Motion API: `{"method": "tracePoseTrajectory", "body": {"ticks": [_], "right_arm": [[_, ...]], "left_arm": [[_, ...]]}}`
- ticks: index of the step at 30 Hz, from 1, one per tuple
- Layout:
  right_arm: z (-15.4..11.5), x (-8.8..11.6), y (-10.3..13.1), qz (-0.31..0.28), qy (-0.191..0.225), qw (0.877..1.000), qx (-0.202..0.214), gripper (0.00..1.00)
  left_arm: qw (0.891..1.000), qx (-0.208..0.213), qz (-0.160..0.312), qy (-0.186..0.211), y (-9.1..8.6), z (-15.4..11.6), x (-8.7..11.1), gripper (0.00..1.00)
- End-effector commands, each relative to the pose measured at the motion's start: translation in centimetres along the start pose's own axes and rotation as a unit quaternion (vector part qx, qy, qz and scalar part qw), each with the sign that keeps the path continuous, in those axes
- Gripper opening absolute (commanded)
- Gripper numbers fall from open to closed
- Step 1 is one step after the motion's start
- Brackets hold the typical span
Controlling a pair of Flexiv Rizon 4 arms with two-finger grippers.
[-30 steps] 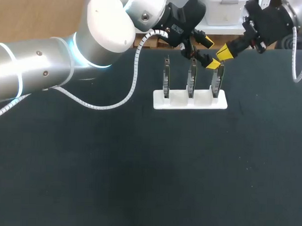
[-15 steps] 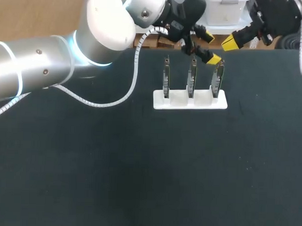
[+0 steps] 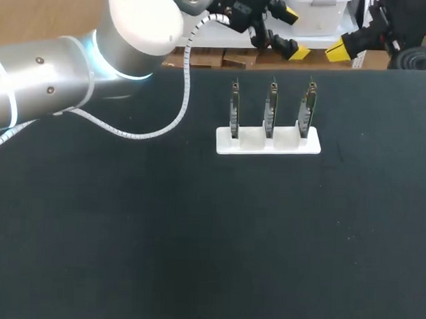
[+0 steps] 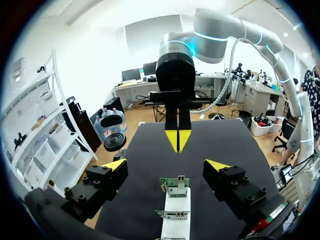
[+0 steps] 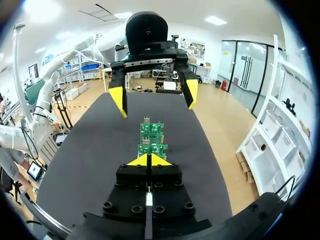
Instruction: Pick up the optical module with the left hand, and insert it into the network port with the right hand.
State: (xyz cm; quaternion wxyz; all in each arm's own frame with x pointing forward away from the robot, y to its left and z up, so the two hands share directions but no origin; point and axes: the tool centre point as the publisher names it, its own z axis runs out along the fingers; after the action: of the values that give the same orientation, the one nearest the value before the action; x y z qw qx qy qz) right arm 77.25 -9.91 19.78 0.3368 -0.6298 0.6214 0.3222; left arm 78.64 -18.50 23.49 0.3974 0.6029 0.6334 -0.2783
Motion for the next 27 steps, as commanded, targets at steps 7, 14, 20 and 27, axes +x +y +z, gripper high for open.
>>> {"method": "tracePoseTrajectory", "body": {"ticks": [7,14,20,27], "right_arm": [[-0.85,-0.58,0.42,-0.003,0.001,1.0,0.027,1.0],[-0.85,-0.58,0.42,-0.003,0.001,1.0,0.027,1.0],[-0.85,-0.58,0.42,-0.003,0.001,1.0,0.027,1.0],[-0.85,-0.58,0.42,-0.003,0.001,1.0,0.027,1.0]], "left_arm": [[0.999,-0.026,0.022,-0.022,-0.8,-1.37,-0.73,1.0],[0.999,-0.026,0.022,-0.022,-0.8,-1.37,-0.73,1.0],[0.999,-0.026,0.022,-0.022,-0.8,-1.37,-0.73,1.0],[0.999,-0.026,0.022,-0.022,-0.8,-1.37,-0.73,1.0]]}}
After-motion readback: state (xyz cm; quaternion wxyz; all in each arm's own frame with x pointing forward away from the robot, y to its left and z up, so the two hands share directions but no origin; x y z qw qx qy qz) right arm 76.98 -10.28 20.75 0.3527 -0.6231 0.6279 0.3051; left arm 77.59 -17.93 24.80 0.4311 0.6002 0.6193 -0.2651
